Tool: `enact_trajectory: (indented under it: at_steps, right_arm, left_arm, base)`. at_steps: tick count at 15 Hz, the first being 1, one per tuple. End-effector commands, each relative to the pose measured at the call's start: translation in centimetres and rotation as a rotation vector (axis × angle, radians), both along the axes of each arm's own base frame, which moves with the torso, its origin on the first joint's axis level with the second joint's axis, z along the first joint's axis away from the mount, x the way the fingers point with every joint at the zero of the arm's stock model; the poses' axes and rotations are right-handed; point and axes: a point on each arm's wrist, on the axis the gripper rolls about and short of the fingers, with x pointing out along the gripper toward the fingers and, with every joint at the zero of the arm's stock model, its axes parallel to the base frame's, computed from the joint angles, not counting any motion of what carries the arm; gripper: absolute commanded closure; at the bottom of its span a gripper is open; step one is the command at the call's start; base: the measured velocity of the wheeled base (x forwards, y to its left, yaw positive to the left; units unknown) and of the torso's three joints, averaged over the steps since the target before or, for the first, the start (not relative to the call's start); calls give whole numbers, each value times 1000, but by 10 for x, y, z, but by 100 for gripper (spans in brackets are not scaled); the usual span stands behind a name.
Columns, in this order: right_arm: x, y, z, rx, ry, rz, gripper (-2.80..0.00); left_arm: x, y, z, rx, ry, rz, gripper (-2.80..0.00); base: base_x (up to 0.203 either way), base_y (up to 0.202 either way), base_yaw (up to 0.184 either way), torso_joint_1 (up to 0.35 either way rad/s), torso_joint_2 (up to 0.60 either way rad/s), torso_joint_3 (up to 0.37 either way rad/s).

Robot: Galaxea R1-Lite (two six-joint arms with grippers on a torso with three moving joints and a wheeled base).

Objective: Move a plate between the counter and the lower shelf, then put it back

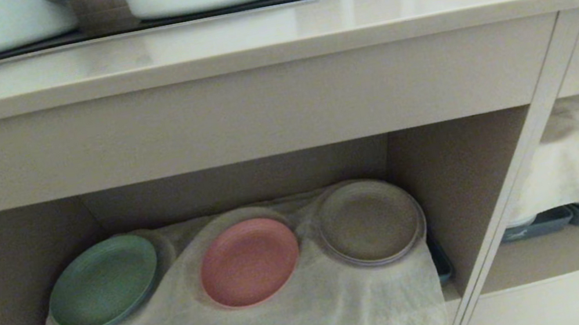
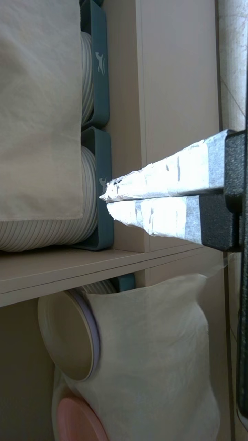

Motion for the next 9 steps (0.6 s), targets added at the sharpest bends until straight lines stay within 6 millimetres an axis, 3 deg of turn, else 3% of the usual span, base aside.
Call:
enact_trajectory:
  at_steps: [1, 9]
  right_arm:
    - [0, 0, 0, 1, 1, 1, 0]
    - [0, 0, 0, 0, 1, 1, 0]
  left_arm:
    - [-12, 3, -5, 51, -103, 16, 0]
    - [-35, 1, -12, 286, -369, -41, 0]
  base:
    - [0, 0, 0, 0, 0, 0]
    - [0, 0, 0, 0, 0, 0]
